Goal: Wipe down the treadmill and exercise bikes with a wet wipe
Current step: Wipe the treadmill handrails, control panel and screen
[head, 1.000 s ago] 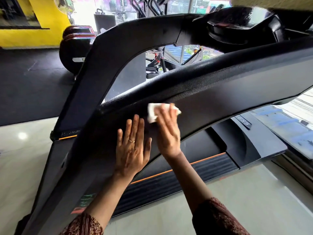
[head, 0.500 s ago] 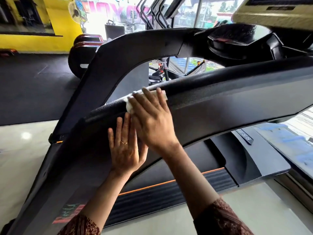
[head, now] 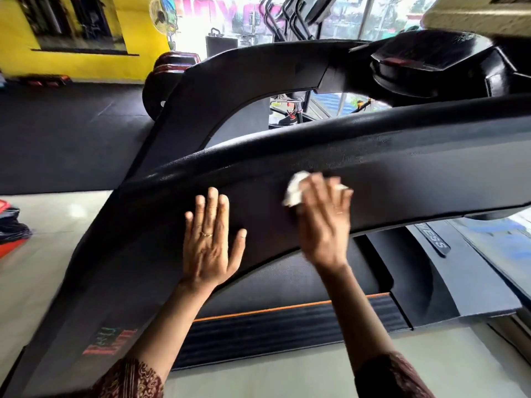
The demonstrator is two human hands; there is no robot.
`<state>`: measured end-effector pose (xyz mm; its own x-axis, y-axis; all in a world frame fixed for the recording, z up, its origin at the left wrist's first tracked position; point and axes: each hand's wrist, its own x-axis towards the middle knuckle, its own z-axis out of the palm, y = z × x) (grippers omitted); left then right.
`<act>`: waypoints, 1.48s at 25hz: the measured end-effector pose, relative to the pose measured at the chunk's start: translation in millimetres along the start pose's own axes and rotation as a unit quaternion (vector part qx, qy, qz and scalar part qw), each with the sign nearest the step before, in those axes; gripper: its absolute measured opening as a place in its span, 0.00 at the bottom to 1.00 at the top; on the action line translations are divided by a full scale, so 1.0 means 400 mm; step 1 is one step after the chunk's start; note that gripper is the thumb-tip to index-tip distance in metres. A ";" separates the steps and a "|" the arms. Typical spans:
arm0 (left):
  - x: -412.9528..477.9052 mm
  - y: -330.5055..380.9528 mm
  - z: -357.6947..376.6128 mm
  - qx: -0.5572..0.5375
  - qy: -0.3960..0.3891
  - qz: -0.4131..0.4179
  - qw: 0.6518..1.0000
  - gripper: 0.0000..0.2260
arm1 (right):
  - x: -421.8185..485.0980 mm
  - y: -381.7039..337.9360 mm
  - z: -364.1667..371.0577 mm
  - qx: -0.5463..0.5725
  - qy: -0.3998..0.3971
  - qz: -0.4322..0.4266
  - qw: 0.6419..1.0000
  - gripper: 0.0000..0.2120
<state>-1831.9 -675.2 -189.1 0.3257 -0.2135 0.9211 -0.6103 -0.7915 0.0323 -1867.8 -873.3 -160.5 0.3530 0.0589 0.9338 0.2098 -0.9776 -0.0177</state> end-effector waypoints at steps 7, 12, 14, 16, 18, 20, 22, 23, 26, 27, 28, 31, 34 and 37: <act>-0.040 0.071 0.051 0.016 -0.032 0.052 0.998 0.26 | -0.180 0.006 0.027 0.027 -0.063 -0.085 0.994 0.17; -0.053 0.110 0.069 0.012 -0.033 0.008 0.999 0.27 | -0.193 0.107 0.001 0.007 0.046 0.148 0.988 0.16; -0.055 0.129 0.078 0.006 -0.036 -0.004 0.999 0.27 | -0.209 0.044 0.028 0.048 -0.010 0.037 0.998 0.16; -0.056 0.140 0.083 0.012 -0.041 0.021 0.999 0.26 | -0.242 0.025 0.034 0.054 -0.061 -0.091 0.992 0.16; -0.057 0.151 0.086 0.019 -0.039 0.057 0.997 0.26 | -0.241 0.095 0.013 0.017 -0.033 -0.035 0.999 0.15; -0.044 0.183 0.097 0.013 -0.037 0.073 0.997 0.26 | -0.223 0.179 -0.021 0.003 0.048 0.124 0.991 0.16; -0.017 0.231 0.120 0.000 -0.037 0.084 0.996 0.27 | -0.186 0.258 -0.062 0.053 0.142 0.300 0.942 0.20; 0.001 0.259 0.134 -0.008 -0.038 0.093 0.995 0.28 | -0.167 0.276 -0.073 0.083 0.180 0.364 0.910 0.21; 0.044 0.333 0.172 0.010 -0.035 0.090 0.995 0.29 | -0.159 0.236 -0.063 0.098 0.154 0.334 0.925 0.19; 0.048 0.346 0.180 0.020 -0.032 0.077 0.996 0.29 | -0.184 0.208 -0.053 0.090 0.094 0.250 0.959 0.18; 0.050 0.359 0.187 0.024 -0.029 0.067 0.997 0.30 | -0.213 0.192 -0.056 0.080 0.035 0.167 0.982 0.17; 0.055 0.379 0.200 0.032 -0.033 0.053 0.998 0.31 | -0.211 0.297 -0.086 0.054 0.056 0.194 0.978 0.19; 0.074 0.405 0.200 0.030 -0.028 0.051 0.998 0.33 | -0.128 0.416 -0.136 0.128 0.219 0.464 0.849 0.22; 0.111 0.448 0.213 0.021 -0.026 0.064 0.997 0.32 | -0.127 0.348 -0.113 0.122 0.160 0.371 0.907 0.21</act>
<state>-1865.4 -875.1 -175.4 0.2856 -0.3427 0.8950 -0.6189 -0.7790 -0.1008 -1897.8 -1021.3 -194.2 0.2039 -0.6962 0.6883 0.2322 -0.6486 -0.7248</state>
